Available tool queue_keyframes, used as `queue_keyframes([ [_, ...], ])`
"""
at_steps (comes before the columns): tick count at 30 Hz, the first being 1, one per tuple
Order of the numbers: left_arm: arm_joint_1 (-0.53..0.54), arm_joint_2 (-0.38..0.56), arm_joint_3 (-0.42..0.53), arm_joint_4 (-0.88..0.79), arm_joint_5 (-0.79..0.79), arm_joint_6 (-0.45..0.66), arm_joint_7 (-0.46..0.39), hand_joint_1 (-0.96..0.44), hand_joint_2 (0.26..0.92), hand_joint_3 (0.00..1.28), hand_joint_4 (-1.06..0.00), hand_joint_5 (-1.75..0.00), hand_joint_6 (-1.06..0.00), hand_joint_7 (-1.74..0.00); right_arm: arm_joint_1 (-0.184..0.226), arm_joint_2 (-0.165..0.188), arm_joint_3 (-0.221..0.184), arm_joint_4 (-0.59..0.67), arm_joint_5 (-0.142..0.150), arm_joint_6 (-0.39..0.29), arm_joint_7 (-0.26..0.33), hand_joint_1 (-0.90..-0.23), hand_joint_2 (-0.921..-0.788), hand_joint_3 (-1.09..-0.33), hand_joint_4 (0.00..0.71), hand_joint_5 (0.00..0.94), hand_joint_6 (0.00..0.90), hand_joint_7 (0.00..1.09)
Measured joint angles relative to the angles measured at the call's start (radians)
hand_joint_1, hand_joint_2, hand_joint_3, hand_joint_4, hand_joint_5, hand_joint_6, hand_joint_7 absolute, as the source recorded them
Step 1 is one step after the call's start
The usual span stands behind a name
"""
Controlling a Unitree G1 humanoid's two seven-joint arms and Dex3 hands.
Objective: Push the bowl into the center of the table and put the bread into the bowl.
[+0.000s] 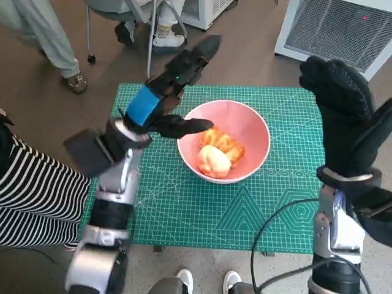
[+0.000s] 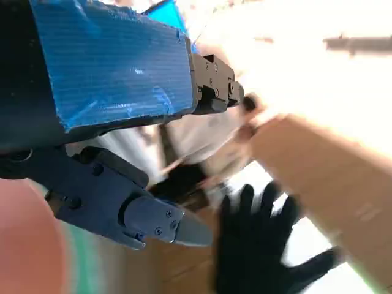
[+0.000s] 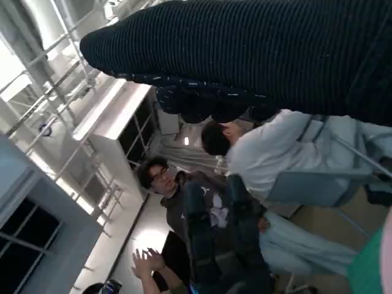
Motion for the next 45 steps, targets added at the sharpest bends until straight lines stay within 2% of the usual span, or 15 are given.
queue_keyframes([
  [12,0.077,-0.026,0.006,-0.052,-0.016,-0.015,0.016,-0.72,0.921,0.5,-0.05,-0.01,-0.16,-0.07,-0.044,0.001,0.003,0.115,-0.009,-0.044,0.024,-0.685,-0.921,-0.695,0.186,0.0,0.12,0.4],
  [15,0.084,-0.029,0.007,-0.05,-0.019,-0.016,0.014,-0.72,0.921,0.5,-0.05,-0.01,-0.05,-0.29,-0.048,0.001,0.004,0.124,-0.009,-0.049,0.03,-0.684,-0.921,-0.691,0.185,0.0,0.127,0.4],
  [18,0.088,-0.036,0.01,-0.048,-0.026,-0.016,0.013,-0.73,0.921,0.5,-0.05,-0.01,-0.02,-0.36,-0.053,0.002,0.005,0.132,-0.009,-0.053,0.034,-0.682,-0.921,-0.685,0.186,0.001,0.137,0.41],
  [28,0.1,-0.046,0.024,-0.025,-0.061,-0.016,-0.005,-0.7,0.921,0.47,-0.03,0.0,0.0,-0.4,-0.055,0.002,0.013,0.135,-0.013,-0.054,0.036,-0.687,-0.921,-0.687,0.174,0.0,0.112,0.39],
  [33,0.102,-0.047,0.029,-0.013,-0.064,-0.017,-0.014,-0.69,0.921,0.46,-0.02,0.0,0.0,-0.4,-0.055,0.002,0.013,0.138,-0.013,-0.057,0.04,-0.669,-0.921,-0.701,0.169,0.0,0.111,0.38],
  [45,0.102,-0.054,0.034,0.047,-0.056,-0.068,-0.014,-0.67,0.921,0.45,-0.02,0.0,0.0,-0.4,-0.055,0.001,0.014,0.154,-0.013,-0.066,0.047,-0.665,-0.921,-0.71,0.171,0.001,0.109,0.38],
])
